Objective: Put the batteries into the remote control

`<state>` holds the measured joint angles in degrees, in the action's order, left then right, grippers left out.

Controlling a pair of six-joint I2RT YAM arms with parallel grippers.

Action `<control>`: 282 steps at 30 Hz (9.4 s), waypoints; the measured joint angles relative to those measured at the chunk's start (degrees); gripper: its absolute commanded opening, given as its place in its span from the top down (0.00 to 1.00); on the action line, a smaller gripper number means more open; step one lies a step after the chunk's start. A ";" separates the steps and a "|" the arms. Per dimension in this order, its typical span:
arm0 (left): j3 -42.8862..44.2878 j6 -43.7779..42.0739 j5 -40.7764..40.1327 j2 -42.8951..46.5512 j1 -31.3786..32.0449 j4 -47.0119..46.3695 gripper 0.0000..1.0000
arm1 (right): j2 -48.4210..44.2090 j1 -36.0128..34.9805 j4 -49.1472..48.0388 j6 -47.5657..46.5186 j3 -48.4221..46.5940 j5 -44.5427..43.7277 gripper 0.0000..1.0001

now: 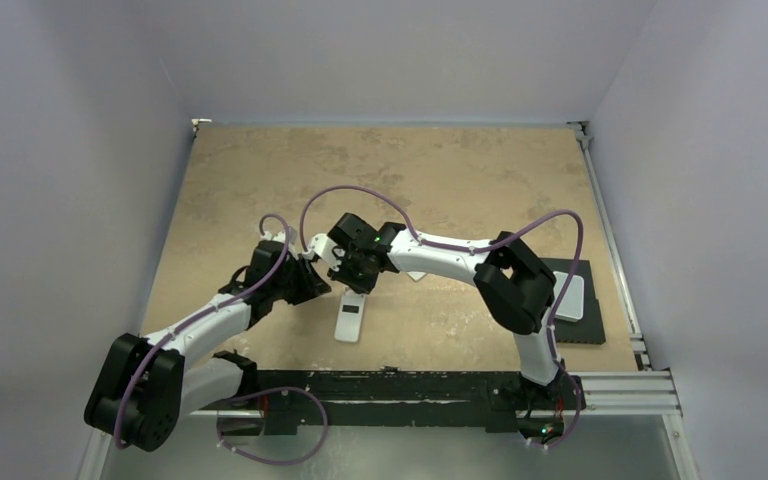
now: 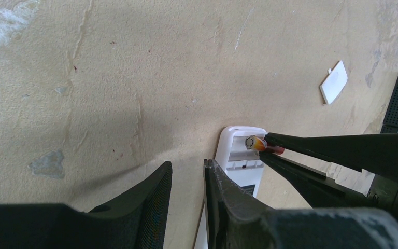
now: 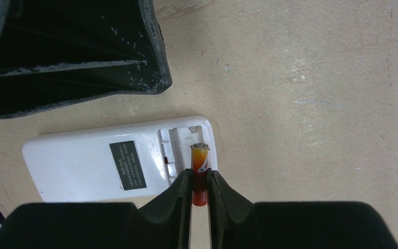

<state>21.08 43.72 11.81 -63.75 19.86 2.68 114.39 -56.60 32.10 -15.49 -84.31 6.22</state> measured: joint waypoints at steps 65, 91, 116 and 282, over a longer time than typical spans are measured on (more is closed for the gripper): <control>-0.13 0.96 7.93 -10.56 -0.35 -12.76 0.73 | -17.14 0.04 -18.32 33.99 20.72 -4.07 0.80; -2.56 3.32 12.61 -15.12 -0.46 -21.94 0.82 | -17.42 1.11 -24.17 41.22 24.72 -6.67 0.83; -6.08 3.61 10.97 -5.55 -0.57 -14.71 0.98 | -19.69 1.11 -24.35 42.51 26.71 -7.28 0.81; -7.04 4.33 12.92 -9.09 -0.74 -24.79 0.78 | -12.87 1.95 -37.03 54.51 29.44 -3.72 0.73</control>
<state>14.04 48.05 24.73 -72.84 19.11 -22.11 101.51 -54.65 -4.93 39.03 -54.87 2.50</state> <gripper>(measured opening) 0.227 0.277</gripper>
